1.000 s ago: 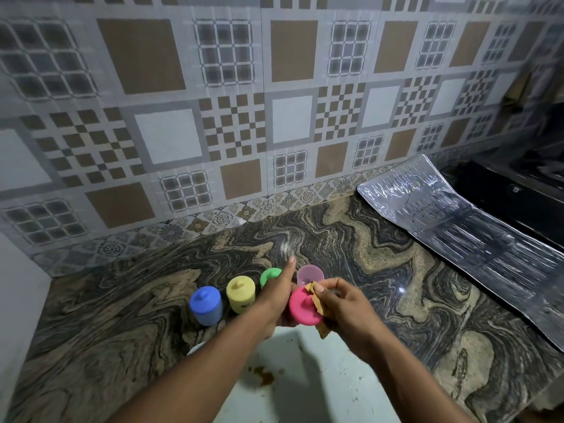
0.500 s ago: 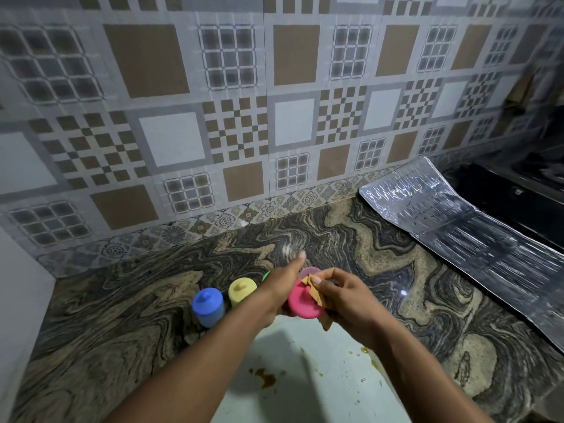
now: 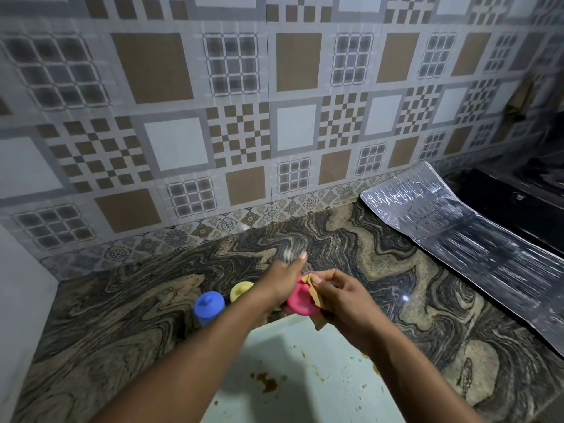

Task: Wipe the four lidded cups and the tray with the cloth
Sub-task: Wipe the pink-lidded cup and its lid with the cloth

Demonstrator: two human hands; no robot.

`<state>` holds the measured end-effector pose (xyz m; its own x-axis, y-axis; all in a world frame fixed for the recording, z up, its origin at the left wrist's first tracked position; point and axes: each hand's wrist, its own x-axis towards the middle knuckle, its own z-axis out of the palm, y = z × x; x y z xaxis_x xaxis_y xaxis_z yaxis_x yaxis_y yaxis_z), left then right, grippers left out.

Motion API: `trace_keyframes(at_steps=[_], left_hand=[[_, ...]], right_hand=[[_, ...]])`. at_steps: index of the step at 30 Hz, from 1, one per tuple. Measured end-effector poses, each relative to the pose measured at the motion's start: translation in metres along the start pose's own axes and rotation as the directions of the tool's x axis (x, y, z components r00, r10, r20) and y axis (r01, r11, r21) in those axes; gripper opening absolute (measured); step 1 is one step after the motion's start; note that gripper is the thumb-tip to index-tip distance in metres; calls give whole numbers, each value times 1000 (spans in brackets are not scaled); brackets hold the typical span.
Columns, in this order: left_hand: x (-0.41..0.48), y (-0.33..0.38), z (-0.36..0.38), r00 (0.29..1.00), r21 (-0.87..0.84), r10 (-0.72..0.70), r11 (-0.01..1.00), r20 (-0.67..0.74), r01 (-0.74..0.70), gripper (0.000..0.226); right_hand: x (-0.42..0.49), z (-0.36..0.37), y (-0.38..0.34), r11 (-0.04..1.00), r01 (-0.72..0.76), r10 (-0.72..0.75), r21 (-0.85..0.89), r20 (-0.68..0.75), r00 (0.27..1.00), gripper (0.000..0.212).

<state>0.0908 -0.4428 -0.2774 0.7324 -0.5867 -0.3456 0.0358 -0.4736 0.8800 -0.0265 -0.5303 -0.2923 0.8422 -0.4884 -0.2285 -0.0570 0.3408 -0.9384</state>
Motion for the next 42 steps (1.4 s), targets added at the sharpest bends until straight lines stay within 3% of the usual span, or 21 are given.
trace_keyframes(at_steps=[2,4,5,6,8,11,13,15,17,18,20,22,24,26,29,33,35,37,39,42], left_hand=[[6,4,6,961,-11,53,998,-271,-58,57],[2,0,19,867,-135,-22,989,-497,-53,56],[2,-6,24,836,-194,-88,981,-542,-23,56],[0,-10,27,832,-225,-147,974,-535,27,58],[6,-18,24,915,-256,-174,963,-364,81,69],[7,-15,8,989,-278,-146,951,-22,135,59],[11,-7,5,992,-160,-78,985,-100,61,49],[10,0,12,913,-86,-44,996,-405,10,54],[0,5,21,813,-153,-123,987,-569,42,57],[-1,1,25,790,-210,-170,976,-589,53,58],[-2,-8,29,837,-308,-221,949,-501,66,62],[0,-17,27,936,-364,-215,926,-278,105,69],[0,-17,20,975,-317,-180,939,-129,132,57],[1,-10,20,957,-270,-128,961,-260,56,45],[-2,0,25,850,-285,-160,958,-501,12,47],[1,-12,26,845,-373,-228,927,-483,37,50],[-2,-17,25,872,-308,-183,951,-453,39,50],[-7,-17,21,905,-151,-35,988,-425,-33,46],[-17,-16,16,913,-4,193,978,-358,-209,36],[-21,-25,4,852,102,477,879,-216,-467,21]], right_hand=[[-1,14,5,994,100,-94,51,-106,990,23],[-5,30,18,978,200,-179,55,-269,946,17],[-6,35,25,976,214,-186,50,-325,927,14],[-7,36,30,977,206,-175,49,-362,916,13],[-3,27,28,986,157,-127,61,-344,930,17],[2,3,5,999,1,2,35,-78,997,26],[4,0,-5,1000,-20,20,8,21,1000,24],[6,11,0,998,54,-52,20,-89,995,21],[6,27,23,987,151,-130,59,-269,954,20],[4,33,33,982,178,-145,70,-335,931,20],[-1,35,37,977,187,-131,106,-397,909,20],[-1,19,24,985,129,-85,116,-326,942,21],[-1,8,8,995,30,-10,100,-198,980,20],[-1,12,4,994,42,-25,97,-169,985,17],[-2,30,27,977,205,-171,59,-356,919,15],[-9,35,44,960,229,-149,158,-404,903,19],[-7,29,43,962,219,-136,160,-413,900,14],[-5,23,35,966,211,-136,148,-405,904,14],[-4,16,28,972,215,-164,96,-377,911,13],[-5,4,20,976,217,-194,31,-335,922,14]])
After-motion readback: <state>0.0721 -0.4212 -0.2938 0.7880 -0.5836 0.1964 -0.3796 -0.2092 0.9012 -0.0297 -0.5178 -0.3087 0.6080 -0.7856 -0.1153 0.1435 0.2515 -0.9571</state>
